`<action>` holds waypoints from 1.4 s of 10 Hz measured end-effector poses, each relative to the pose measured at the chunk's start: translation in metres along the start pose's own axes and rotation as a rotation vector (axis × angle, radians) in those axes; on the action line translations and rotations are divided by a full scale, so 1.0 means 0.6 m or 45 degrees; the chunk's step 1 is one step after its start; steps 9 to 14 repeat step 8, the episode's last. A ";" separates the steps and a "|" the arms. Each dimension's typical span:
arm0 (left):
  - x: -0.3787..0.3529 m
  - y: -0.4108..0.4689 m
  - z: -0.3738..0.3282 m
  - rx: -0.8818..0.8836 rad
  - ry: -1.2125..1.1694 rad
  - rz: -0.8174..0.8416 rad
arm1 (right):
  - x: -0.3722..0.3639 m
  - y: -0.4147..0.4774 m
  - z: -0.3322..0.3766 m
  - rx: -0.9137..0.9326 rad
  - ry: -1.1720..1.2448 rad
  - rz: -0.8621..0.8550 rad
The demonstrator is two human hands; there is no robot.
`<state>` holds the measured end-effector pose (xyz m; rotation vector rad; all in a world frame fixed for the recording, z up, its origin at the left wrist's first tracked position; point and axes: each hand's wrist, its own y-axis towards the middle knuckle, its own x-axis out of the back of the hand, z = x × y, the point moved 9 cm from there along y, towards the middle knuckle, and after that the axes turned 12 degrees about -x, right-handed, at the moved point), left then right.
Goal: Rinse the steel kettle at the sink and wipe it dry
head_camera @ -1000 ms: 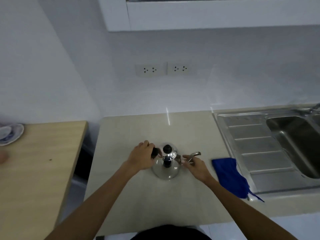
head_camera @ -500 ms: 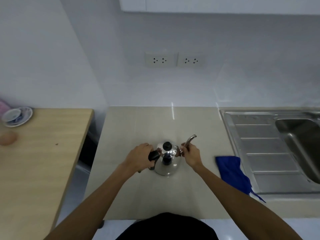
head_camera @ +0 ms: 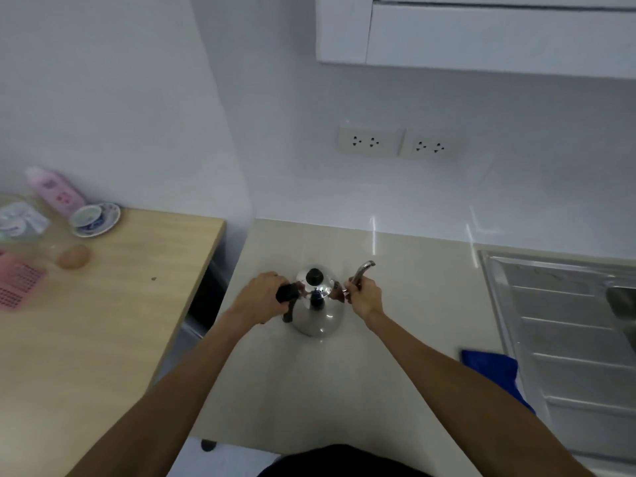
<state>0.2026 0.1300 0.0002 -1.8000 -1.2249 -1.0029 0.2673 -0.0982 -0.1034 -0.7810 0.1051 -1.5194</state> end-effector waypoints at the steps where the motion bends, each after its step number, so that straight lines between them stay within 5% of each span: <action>1: 0.007 0.006 0.019 -0.013 0.044 0.006 | -0.019 0.011 0.005 -0.055 0.004 0.014; 5: -0.001 0.017 0.037 0.020 0.074 0.080 | -0.035 0.016 -0.006 -0.172 0.033 -0.007; 8: -0.016 0.002 0.035 -0.002 0.026 0.072 | 0.022 -0.032 -0.021 0.034 -0.784 0.159; 14: -0.016 0.002 0.035 -0.002 0.026 0.072 | 0.022 -0.032 -0.021 0.034 -0.784 0.159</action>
